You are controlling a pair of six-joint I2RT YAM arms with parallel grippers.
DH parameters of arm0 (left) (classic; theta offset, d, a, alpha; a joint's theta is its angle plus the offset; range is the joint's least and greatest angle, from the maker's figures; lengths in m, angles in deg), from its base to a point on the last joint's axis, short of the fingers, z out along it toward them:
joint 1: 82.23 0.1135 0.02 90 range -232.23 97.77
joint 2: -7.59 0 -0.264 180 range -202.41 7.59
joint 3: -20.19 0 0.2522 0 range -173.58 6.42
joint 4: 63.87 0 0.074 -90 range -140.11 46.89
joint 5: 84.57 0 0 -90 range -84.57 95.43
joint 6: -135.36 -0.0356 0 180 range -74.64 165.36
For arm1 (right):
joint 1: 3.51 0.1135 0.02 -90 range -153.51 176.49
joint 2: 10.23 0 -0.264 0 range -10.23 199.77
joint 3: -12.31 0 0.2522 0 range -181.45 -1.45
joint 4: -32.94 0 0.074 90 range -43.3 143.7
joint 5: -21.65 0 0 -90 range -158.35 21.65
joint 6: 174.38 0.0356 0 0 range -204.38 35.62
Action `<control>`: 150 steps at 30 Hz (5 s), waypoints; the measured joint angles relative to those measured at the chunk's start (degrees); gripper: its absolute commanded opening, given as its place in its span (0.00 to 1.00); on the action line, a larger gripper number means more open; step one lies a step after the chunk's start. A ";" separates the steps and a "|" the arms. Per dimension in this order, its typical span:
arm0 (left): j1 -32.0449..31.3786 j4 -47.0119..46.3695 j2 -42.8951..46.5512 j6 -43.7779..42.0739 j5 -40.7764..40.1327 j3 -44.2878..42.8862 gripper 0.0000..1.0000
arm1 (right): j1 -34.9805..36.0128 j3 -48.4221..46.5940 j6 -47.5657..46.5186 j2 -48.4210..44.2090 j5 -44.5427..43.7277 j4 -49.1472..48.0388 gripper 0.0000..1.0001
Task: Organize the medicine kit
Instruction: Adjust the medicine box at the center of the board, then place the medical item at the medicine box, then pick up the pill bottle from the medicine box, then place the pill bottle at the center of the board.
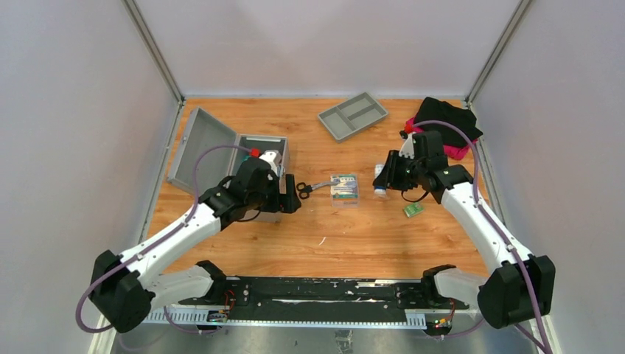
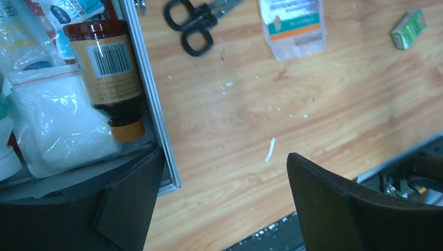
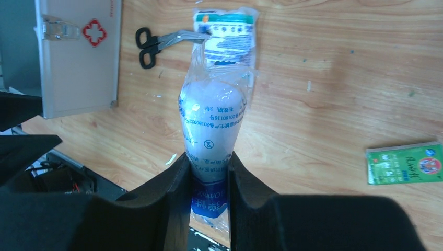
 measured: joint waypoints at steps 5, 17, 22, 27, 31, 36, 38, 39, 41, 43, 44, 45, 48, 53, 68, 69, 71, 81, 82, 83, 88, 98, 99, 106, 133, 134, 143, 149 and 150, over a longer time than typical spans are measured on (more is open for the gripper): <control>-2.64 3.96 6.93 2.36 -3.91 0.09 0.95 | 6.86 -3.45 2.27 0.79 -2.03 0.90 0.07; -2.60 13.31 16.92 -7.10 -23.96 -15.15 1.00 | 26.60 -34.49 6.16 28.41 -4.28 -2.82 0.11; -2.60 16.50 17.90 -8.37 -27.91 -11.67 1.00 | 29.88 -51.08 5.64 44.65 -2.51 -3.10 0.15; -2.56 18.71 18.64 -8.52 -29.73 -8.48 1.00 | 30.60 -63.25 4.37 56.70 -0.17 -2.25 0.33; -2.38 18.91 18.36 -8.90 -30.42 -8.37 1.00 | 31.23 -66.86 2.89 60.81 0.76 -0.70 0.49; -1.60 18.51 17.09 -9.29 -29.81 -8.24 1.00 | 31.85 -65.94 0.55 59.30 -1.03 0.17 0.59; -1.16 18.08 16.28 -9.49 -28.94 -8.15 1.00 | 31.91 -64.59 -0.44 57.33 -1.81 0.37 0.61; -0.96 17.68 15.78 -9.60 -28.26 -8.09 1.00 | 31.89 -63.80 -0.92 56.11 -2.16 0.50 0.61; -0.68 16.59 14.60 -9.75 -26.93 -7.82 1.00 | 31.63 -61.02 -1.62 52.70 -2.75 0.26 0.61; -0.42 15.34 13.18 -9.88 -25.40 -7.63 0.98 | 31.28 -56.92 -2.05 48.33 -3.80 0.09 0.60; -0.22 14.67 12.20 -9.88 -24.48 -7.56 0.96 | 31.04 -54.38 -2.34 45.77 -4.50 -0.04 0.59; 0.07 13.77 10.91 -9.86 -23.28 -7.52 0.93 | 30.71 -50.75 -2.71 42.12 -5.60 -0.26 0.59; 0.90 10.45 7.08 -9.18 -19.98 -6.62 0.83 | 29.86 -42.66 -3.32 33.55 -8.52 -1.09 0.58; 4.15 6.29 0.07 -7.96 -15.19 -5.05 0.71 | 28.83 -28.35 -3.80 19.85 -14.08 -1.53 0.54; 13.60 -5.05 -11.50 -7.02 3.23 -1.70 0.59 | 26.58 -5.60 0.02 -1.16 -19.93 -1.29 0.50; 13.75 -5.51 -11.78 -7.06 3.65 -1.57 0.60 | 26.34 -5.05 0.33 -1.55 -20.02 -1.18 0.50; 13.75 -5.88 -12.41 -7.10 3.87 -1.44 0.64 | 25.97 -4.46 0.66 -1.97 -20.09 -0.90 0.49; 13.86 -6.29 -16.61 -7.43 4.44 -1.22 0.68 | 25.55 -4.37 1.70 -2.19 -20.06 -0.85 0.48; 13.86 -6.40 -16.96 -7.45 4.55 -1.22 0.66 | 25.55 -4.37 1.75 -2.12 -20.06 -0.87 0.48; 13.86 -6.54 -17.33 -7.45 4.66 -1.22 0.65 | 25.53 -4.37 1.79 -2.05 -20.06 -0.85 0.48; 13.84 -7.52 -19.43 -7.50 4.79 -1.22 0.57 | 25.49 -4.37 1.81 -1.99 -20.06 -0.85 0.48; 13.57 -8.44 -18.99 -7.17 5.11 -1.22 0.43 | 25.29 -4.26 1.81 -1.99 -20.04 -0.87 0.48; 13.57 -8.13 -17.90 -7.23 4.72 -1.22 0.43 | 25.29 -4.22 1.84 -1.99 -20.04 -0.85 0.48; 13.64 -5.55 -7.34 -7.41 1.42 -2.10 0.40 | 25.27 -4.02 1.90 -1.81 -19.78 -0.85 0.48; 10.75 -2.34 1.64 -6.49 6.91 -11.39 0.29 | 25.24 -3.21 10.34 -0.81 -8.39 -16.44 0.50; 8.94 -2.45 1.62 -6.03 6.51 -11.54 0.29 | 25.24 -2.93 10.27 -1.92 -9.64 -16.24 0.51; -7.85 -8.37 -7.61 -0.85 4.24 -11.30 0.27 | 24.90 -1.70 4.98 -20.61 -32.30 -5.31 0.51; -13.03 -12.61 -17.66 1.55 3.69 -9.14 0.27 | 24.87 -0.50 3.02 -30.25 -42.60 0.57 0.51; -13.44 -13.18 -19.34 1.64 3.67 -8.92 0.27 | 24.87 -0.50 2.86 -30.77 -43.67 1.31 0.51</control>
